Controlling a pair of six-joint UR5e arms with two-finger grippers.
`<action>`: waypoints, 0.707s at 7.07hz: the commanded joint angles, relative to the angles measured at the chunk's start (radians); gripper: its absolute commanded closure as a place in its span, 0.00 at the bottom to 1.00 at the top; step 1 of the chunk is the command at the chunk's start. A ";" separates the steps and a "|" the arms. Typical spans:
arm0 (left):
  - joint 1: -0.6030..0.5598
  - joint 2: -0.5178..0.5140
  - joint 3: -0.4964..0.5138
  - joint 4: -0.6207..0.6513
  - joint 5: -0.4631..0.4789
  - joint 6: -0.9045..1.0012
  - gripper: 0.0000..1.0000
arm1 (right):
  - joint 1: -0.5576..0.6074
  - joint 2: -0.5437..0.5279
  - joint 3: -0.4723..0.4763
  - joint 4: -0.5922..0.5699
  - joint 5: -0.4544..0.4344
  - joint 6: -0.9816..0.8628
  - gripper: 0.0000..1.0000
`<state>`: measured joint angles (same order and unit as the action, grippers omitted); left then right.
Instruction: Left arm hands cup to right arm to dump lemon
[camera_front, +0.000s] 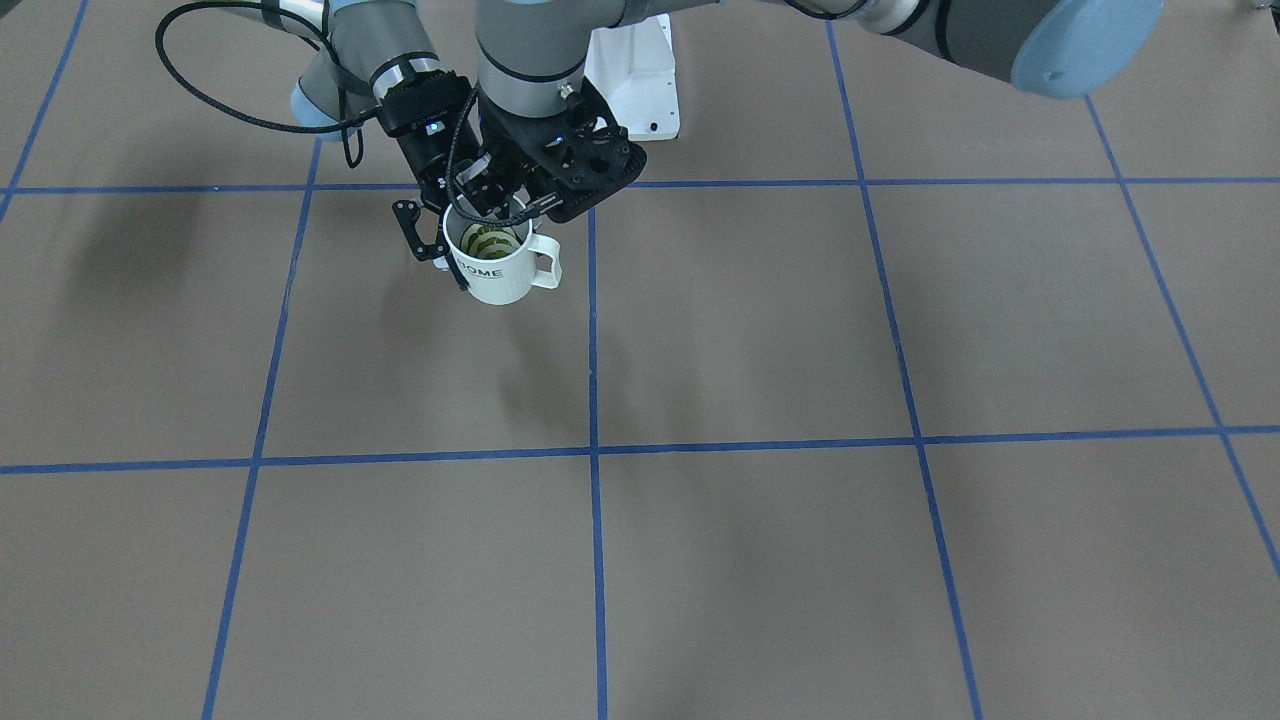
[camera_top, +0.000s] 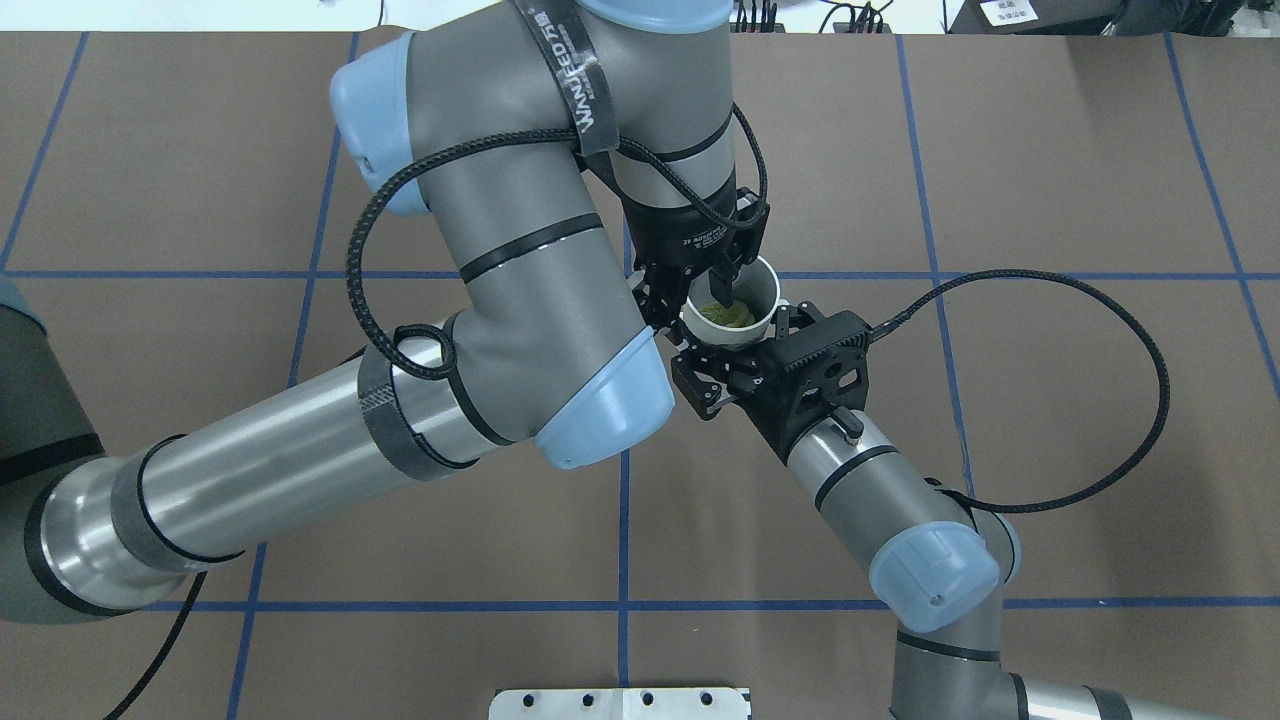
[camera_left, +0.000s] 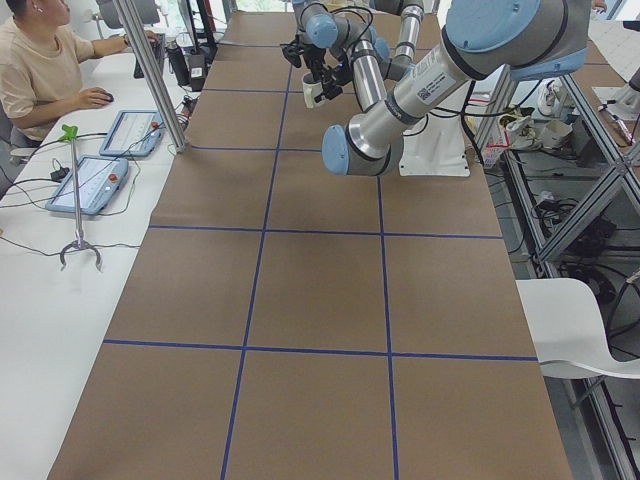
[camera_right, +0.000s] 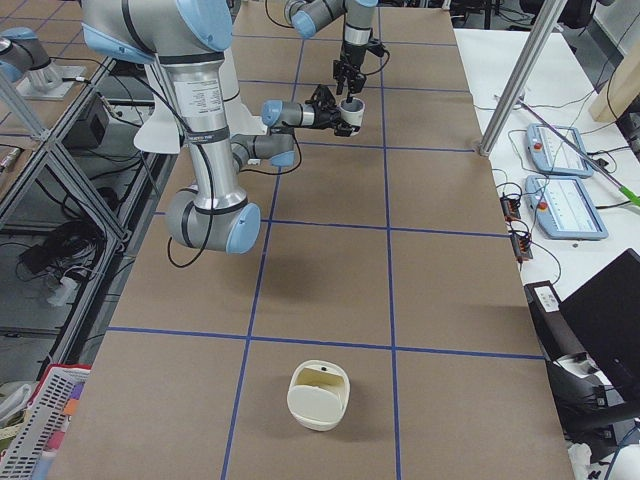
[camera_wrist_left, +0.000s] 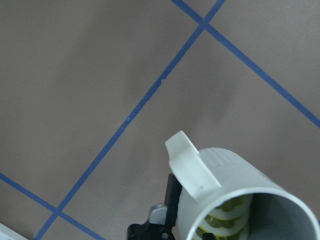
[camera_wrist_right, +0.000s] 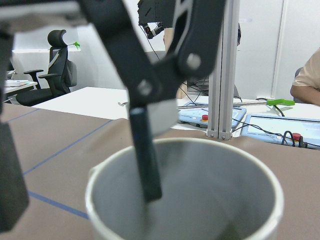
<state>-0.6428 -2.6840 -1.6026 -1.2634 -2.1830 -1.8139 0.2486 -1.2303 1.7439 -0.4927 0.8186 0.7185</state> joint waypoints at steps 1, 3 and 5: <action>-0.075 0.003 -0.123 0.036 -0.001 -0.001 0.00 | 0.004 -0.032 0.003 0.009 -0.003 0.001 0.78; -0.090 0.013 -0.146 0.036 0.005 0.001 0.00 | 0.018 -0.220 0.095 0.013 -0.039 0.031 0.89; -0.086 0.013 -0.146 0.038 0.005 0.001 0.00 | 0.044 -0.477 0.169 0.169 -0.033 0.234 0.92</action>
<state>-0.7295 -2.6721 -1.7479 -1.2265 -2.1787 -1.8132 0.2830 -1.5524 1.8800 -0.4415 0.7855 0.8309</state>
